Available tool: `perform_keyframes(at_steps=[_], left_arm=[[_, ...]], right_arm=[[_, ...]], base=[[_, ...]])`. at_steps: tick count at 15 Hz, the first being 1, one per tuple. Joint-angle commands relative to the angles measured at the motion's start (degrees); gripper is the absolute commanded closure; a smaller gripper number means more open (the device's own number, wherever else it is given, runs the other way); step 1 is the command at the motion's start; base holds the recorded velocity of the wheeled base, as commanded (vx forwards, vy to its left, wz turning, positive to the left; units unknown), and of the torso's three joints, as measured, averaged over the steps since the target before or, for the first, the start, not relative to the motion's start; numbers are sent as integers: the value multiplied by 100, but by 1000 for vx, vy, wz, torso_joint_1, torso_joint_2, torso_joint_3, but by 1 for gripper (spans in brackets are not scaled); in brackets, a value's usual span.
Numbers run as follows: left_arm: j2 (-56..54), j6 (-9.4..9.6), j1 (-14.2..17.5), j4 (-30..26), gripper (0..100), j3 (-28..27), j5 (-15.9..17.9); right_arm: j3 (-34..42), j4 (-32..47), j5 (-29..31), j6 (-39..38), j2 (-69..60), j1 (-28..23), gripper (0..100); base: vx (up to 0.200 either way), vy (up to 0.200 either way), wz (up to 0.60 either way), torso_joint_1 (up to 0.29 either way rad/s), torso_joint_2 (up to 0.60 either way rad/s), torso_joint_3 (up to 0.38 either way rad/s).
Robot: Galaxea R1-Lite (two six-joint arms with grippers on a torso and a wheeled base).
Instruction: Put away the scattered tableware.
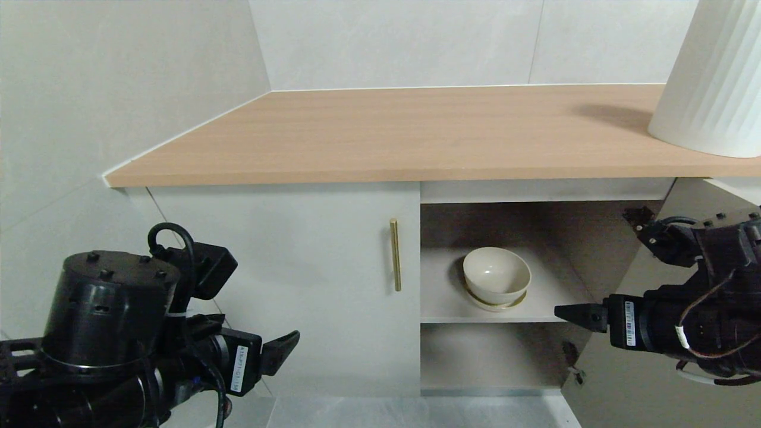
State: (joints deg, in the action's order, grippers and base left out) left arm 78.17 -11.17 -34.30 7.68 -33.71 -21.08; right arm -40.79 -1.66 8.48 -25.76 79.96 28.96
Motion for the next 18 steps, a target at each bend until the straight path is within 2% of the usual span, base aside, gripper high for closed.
perform_keyframes(at_steps=[1, 11, 15, 18], left_arm=[[14, -8, -24, 5, 0, 22, -10], [6, 0, -24, 14, 0, 22, -10], [-29, 0, -24, 23, 0, 13, -19], [-29, 27, -24, 14, 0, -4, -28]], right_arm=[[10, -1, 4, 36, -15, 21, 0], [80, -1, -49, 194, 11, 21, 0], [115, 8, -49, 203, -15, 21, 0], [10, 807, 39, 757, -420, 30, 0]], base=[[-200, 0, 0, 7, 2, 12], [-200, 0, 0, 2, 1, 6], [0, 0, 0, 0, 0, 0], [0, 0, 0, 0, 0, 0]])
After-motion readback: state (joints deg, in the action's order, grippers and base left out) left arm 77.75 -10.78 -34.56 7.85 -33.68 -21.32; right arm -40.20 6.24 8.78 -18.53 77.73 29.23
